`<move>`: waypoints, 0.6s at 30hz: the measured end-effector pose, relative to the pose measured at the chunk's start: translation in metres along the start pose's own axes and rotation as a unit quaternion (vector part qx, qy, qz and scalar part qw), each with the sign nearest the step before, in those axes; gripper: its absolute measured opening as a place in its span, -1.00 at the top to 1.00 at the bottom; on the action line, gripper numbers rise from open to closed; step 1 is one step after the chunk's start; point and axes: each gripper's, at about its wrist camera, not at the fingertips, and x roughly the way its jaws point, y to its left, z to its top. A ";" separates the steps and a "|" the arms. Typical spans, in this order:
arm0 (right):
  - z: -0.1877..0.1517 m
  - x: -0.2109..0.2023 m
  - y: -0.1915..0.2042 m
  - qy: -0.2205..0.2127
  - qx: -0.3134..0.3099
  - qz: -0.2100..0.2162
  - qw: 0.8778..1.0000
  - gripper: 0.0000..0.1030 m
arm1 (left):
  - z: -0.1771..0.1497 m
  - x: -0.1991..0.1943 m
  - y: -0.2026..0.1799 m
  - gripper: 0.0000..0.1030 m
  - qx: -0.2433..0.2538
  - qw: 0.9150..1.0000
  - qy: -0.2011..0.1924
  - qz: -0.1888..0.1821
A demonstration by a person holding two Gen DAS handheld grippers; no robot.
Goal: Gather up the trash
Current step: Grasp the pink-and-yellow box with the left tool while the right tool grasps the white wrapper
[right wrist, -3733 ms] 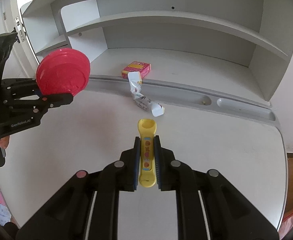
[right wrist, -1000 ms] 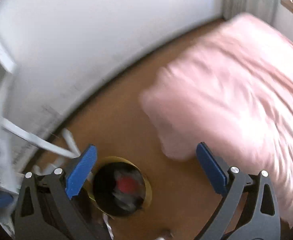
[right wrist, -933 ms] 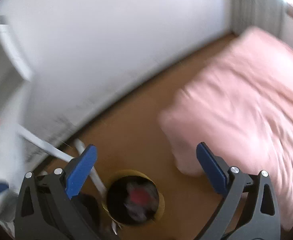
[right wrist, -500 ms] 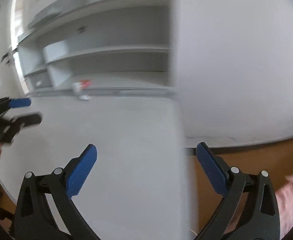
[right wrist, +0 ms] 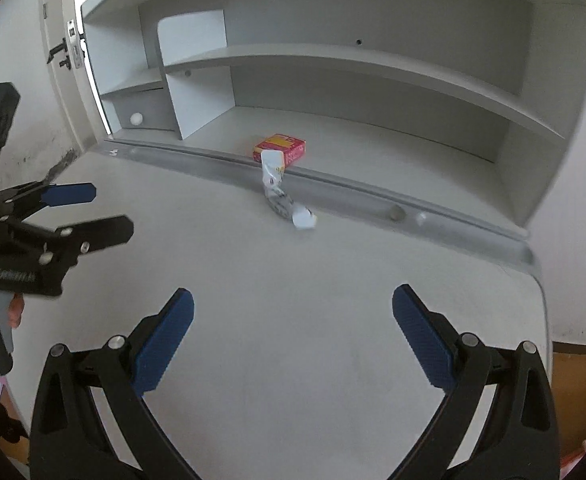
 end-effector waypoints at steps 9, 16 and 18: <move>0.039 0.061 -0.011 0.036 -0.007 0.021 0.999 -0.86 | 0.025 0.034 0.031 -0.88 -0.006 1.000 0.019 0.010; 0.062 0.094 -0.014 0.047 -0.010 0.052 0.997 -0.63 | 0.048 0.059 0.038 -0.88 -0.006 1.000 0.025 0.007; 0.064 0.102 -0.008 0.056 -0.026 0.055 0.997 -0.40 | 0.052 0.065 0.037 -0.88 -0.004 1.000 0.025 0.005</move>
